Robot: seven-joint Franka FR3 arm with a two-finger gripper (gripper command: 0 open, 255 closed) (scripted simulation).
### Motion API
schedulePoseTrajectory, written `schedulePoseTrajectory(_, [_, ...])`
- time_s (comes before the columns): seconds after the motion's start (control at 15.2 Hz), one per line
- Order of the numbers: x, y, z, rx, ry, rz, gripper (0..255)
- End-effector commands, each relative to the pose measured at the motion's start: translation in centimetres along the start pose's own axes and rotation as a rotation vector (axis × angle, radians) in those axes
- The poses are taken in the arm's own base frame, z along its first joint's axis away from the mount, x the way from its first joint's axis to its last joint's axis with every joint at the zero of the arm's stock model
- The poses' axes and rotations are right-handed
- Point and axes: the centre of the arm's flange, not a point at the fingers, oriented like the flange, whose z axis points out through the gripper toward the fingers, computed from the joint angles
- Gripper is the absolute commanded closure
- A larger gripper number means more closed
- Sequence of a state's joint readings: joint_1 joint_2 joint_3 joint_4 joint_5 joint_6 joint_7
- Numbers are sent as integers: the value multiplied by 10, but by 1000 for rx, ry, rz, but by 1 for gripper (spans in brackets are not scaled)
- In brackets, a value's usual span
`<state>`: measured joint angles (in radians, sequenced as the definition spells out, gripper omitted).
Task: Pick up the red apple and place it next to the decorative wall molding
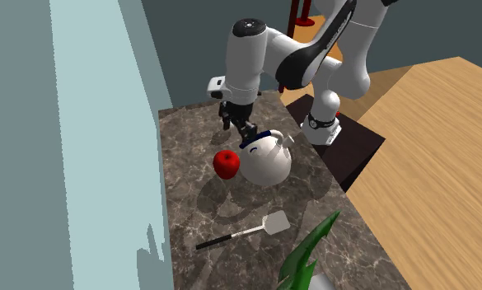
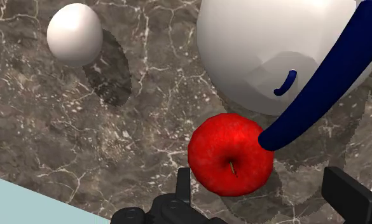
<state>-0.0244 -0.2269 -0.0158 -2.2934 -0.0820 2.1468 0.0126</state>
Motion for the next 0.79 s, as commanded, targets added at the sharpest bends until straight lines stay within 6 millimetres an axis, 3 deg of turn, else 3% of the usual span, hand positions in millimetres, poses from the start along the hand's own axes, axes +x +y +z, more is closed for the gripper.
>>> schedulePoseTrajectory(0.0, [19, -2, 17, -7, 5, 13, 0])
schedulePoseTrajectory(0.07, [27, -2, 22, -9, 6, 17, 0])
schedulePoseTrajectory(0.53, [27, -1, 59, -9, 6, 17, 0])
schedulePoseTrajectory(0.73, [27, -1, 62, -9, 6, 17, 0])
